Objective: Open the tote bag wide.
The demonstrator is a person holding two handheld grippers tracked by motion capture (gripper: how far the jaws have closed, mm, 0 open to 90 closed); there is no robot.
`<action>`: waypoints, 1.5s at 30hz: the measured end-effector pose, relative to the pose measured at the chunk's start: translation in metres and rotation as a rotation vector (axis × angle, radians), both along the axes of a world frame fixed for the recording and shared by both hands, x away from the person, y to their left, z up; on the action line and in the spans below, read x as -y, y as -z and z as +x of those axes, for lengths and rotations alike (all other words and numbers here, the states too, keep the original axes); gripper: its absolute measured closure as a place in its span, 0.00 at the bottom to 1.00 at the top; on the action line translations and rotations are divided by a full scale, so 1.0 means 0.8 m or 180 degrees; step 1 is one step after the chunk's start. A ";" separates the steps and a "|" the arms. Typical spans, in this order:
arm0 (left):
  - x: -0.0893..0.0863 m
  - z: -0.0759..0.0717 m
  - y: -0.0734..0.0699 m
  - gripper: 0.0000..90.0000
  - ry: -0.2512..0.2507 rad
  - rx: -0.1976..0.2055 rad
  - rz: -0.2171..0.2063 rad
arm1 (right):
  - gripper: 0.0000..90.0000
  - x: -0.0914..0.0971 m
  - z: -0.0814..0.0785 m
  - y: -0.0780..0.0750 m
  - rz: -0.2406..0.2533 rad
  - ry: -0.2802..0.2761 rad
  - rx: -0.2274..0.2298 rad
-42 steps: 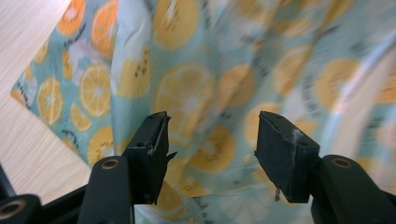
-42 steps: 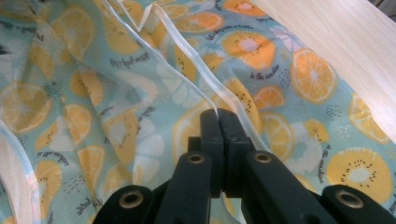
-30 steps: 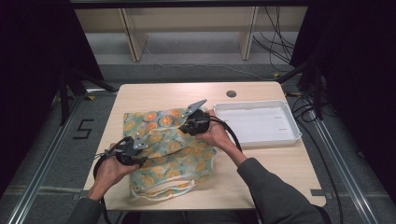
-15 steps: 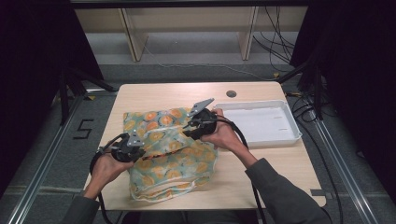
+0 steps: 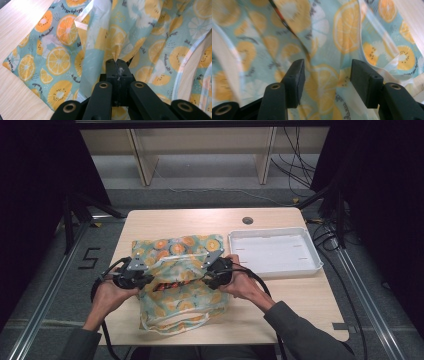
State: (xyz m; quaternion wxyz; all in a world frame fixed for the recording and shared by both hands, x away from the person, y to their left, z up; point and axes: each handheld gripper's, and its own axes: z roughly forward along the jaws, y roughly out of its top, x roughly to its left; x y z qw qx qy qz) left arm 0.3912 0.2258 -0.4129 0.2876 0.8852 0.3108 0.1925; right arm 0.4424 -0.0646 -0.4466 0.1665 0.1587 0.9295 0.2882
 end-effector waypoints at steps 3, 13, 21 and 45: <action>-0.002 0.000 -0.001 1.00 0.0011 0.0009 -0.0043 | 0.80 -0.004 0.007 0.006 -0.0070 -0.0126 0.0002; -0.014 -0.015 -0.013 1.00 0.0058 0.0044 -0.0159 | 1.00 0.021 -0.004 -0.033 0.0247 -0.0355 -0.0149; -0.016 -0.042 -0.064 1.00 0.0282 0.0196 -0.0233 | 1.00 0.044 -0.024 -0.097 0.0617 -0.0490 -0.0273; -0.028 0.058 -0.035 1.00 -0.0252 0.0131 -0.0346 | 1.00 0.007 0.071 -0.061 0.0590 0.0021 -0.0009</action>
